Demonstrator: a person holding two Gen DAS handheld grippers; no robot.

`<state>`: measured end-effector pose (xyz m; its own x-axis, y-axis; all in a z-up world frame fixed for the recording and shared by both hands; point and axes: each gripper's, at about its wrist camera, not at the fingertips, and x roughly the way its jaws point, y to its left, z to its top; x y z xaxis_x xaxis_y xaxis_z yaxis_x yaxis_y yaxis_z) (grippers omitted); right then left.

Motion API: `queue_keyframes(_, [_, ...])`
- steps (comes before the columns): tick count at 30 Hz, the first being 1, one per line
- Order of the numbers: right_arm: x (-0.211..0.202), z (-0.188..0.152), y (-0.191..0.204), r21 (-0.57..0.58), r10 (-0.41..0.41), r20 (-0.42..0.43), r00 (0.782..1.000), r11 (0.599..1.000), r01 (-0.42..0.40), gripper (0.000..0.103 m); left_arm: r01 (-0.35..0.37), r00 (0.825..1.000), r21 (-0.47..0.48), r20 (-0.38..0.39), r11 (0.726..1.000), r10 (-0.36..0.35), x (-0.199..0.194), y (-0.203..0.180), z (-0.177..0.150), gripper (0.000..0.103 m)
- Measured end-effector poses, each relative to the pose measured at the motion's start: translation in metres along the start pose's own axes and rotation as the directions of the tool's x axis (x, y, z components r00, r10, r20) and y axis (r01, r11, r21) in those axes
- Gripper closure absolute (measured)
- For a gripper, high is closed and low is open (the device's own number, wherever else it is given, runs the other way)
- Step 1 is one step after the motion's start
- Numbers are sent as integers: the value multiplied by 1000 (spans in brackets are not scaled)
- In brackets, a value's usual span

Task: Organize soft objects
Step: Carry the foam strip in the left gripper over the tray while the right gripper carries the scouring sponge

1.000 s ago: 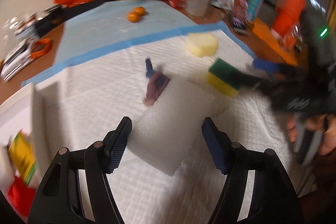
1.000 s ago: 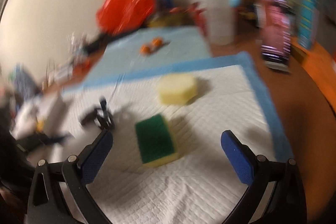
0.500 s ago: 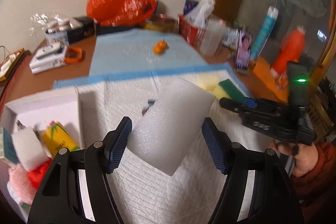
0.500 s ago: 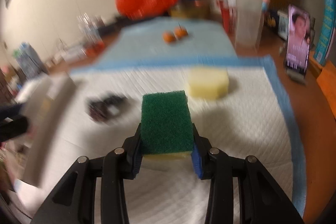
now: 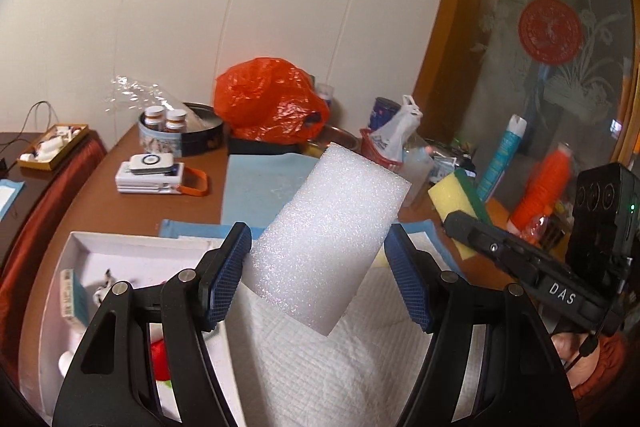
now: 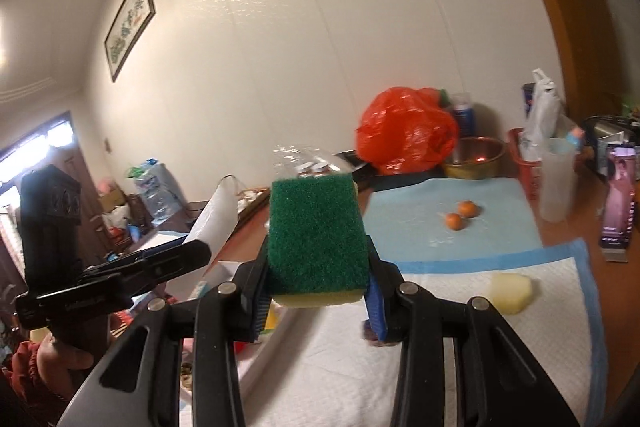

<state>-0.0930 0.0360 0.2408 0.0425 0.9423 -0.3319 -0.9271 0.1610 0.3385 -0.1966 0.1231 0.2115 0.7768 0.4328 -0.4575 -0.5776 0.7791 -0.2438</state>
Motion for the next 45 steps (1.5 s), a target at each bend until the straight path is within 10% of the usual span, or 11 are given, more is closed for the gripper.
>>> queue_keyframes(45, [45, -15, 59, -11, 115, -82, 990, 993, -116, 64, -110, 992, -127, 43, 986, 116, -53, 80, -23, 33])
